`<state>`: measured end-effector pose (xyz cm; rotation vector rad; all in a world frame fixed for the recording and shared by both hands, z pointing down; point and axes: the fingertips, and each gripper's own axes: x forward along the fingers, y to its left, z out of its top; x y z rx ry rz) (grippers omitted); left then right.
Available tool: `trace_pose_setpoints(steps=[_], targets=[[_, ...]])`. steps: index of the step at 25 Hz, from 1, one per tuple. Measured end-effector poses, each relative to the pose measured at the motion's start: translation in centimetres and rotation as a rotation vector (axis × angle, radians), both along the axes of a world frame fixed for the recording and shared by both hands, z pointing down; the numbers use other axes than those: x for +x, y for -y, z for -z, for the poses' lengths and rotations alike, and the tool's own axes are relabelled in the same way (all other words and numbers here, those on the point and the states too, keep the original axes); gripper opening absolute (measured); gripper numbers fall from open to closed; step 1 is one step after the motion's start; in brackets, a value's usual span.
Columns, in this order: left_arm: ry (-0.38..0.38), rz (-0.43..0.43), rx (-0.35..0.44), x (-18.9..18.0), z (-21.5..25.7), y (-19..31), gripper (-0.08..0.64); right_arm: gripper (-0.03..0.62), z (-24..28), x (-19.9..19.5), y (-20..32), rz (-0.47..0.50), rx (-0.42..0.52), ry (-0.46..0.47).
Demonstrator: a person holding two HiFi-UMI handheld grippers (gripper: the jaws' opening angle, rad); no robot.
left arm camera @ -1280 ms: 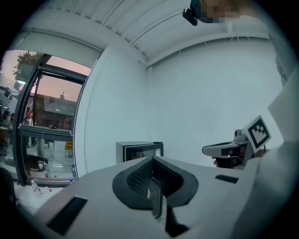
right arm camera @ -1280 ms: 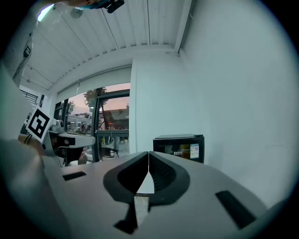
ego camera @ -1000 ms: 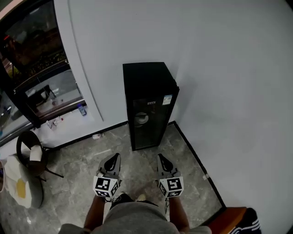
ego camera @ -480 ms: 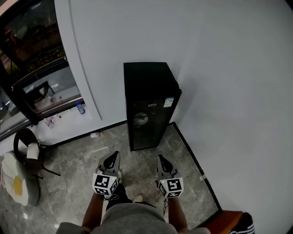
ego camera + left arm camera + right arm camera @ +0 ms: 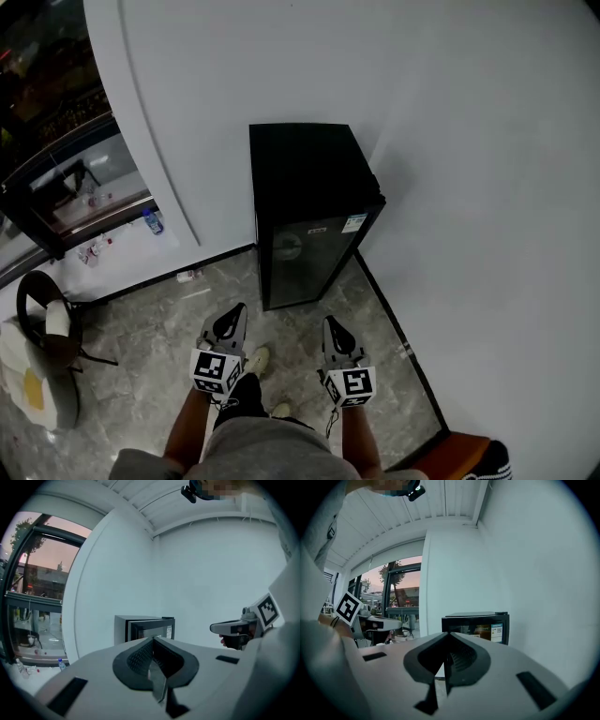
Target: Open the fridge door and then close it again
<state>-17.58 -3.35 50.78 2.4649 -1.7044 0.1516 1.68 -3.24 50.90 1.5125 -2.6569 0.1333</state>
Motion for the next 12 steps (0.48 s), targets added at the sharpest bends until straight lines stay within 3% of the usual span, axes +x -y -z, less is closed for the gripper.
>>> trace_pose_setpoints(steps=[12], targets=[[-0.026,-0.095,-0.124,-1.5,-5.5,10.9,0.005,0.025,-3.2,-2.5,9.3,-0.055,-0.078,-0.015]])
